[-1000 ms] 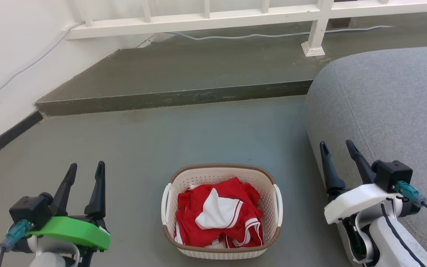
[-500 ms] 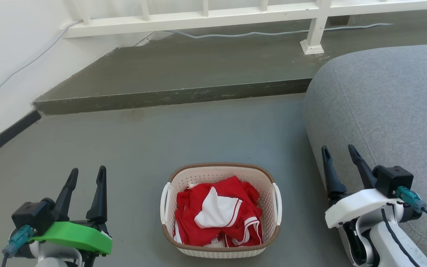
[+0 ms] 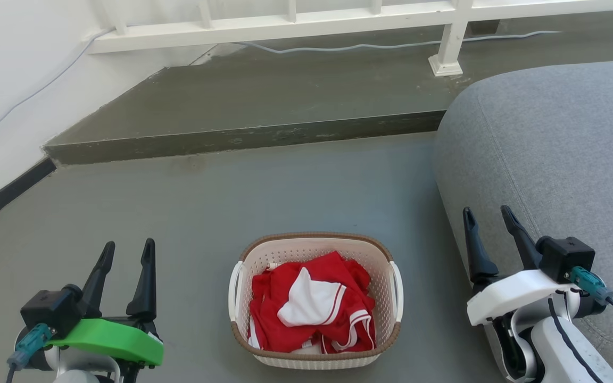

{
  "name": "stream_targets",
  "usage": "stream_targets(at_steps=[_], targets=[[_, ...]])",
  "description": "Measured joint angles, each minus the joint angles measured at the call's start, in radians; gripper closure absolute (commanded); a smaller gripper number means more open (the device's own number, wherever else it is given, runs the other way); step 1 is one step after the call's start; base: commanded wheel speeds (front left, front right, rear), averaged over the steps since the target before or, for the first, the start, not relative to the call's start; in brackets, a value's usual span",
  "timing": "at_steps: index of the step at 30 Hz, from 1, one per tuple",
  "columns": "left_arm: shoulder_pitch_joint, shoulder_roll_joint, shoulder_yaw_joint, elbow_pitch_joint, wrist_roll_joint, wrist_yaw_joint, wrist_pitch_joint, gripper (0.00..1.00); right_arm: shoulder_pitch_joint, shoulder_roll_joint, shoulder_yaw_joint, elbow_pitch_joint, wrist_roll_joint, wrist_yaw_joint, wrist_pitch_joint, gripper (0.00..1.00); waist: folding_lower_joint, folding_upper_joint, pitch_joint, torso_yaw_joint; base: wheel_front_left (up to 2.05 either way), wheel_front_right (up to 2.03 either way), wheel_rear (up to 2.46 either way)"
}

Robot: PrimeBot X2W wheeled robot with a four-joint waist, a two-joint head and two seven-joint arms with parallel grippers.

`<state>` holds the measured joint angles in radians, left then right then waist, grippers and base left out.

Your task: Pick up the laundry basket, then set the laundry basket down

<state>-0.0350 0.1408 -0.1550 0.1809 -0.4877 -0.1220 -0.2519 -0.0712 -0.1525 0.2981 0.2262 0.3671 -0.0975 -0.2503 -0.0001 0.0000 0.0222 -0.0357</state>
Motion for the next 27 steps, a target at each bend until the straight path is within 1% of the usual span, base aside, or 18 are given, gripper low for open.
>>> stream_targets(at_steps=[2,3,7,11,13,19,21,24,27], targets=[[0.0,-0.002,0.001,0.002,0.001,0.0,0.0,0.0,0.0,0.002,-0.003,-0.001,0.0,0.0,0.0,0.0,0.0,0.0,0.001,-0.001,0.0,0.0,0.0],[0.001,-0.003,0.001,0.006,0.0,0.0,0.0,1.0,0.0,0.004,-0.004,0.0,-0.002,0.0,0.0,1.0,0.0,0.0,0.001,-0.001,0.0,0.0,0.0],[0.015,-0.02,-0.012,0.05,0.0,0.0,0.005,1.0,0.027,0.016,0.003,0.041,-0.001,-0.001,0.002,1.0,0.0,0.0,0.001,-0.001,0.0,0.0,0.0],[0.023,-0.029,-0.012,0.063,-0.014,0.0,0.01,1.0,0.048,0.024,0.0,0.047,0.015,0.001,0.004,1.0,0.0,0.0,0.0,-0.001,0.0,0.0,0.0],[0.023,-0.029,-0.011,0.063,-0.035,0.0,0.014,1.0,0.048,0.024,-0.006,0.046,0.031,0.008,0.005,1.0,0.0,0.0,0.0,0.0,0.0,0.0,0.0],[0.023,-0.031,0.0,0.063,-0.131,0.0,0.037,1.0,0.048,0.027,-0.029,0.043,0.131,0.019,0.024,1.0,0.0,0.0,-0.002,0.003,0.0,0.0,0.0],[0.023,-0.033,0.004,0.063,-0.152,0.0,0.046,1.0,0.048,0.028,-0.037,0.042,0.164,0.027,0.033,1.0,0.0001,0.0,-0.002,0.004,0.0,0.0,0.0],[0.023,-0.034,0.015,0.063,-0.187,0.0,0.058,1.0,0.048,0.031,-0.048,0.04,0.207,0.027,0.045,1.0,0.0001,0.0,-0.003,0.005,0.0,0.0,0.0],[0.023,-0.035,0.023,0.064,-0.213,0.0,0.067,1.0,0.048,0.034,-0.063,0.039,0.244,0.037,0.055,1.0,0.0001,0.0,-0.003,0.006,0.0,0.0,0.0]])
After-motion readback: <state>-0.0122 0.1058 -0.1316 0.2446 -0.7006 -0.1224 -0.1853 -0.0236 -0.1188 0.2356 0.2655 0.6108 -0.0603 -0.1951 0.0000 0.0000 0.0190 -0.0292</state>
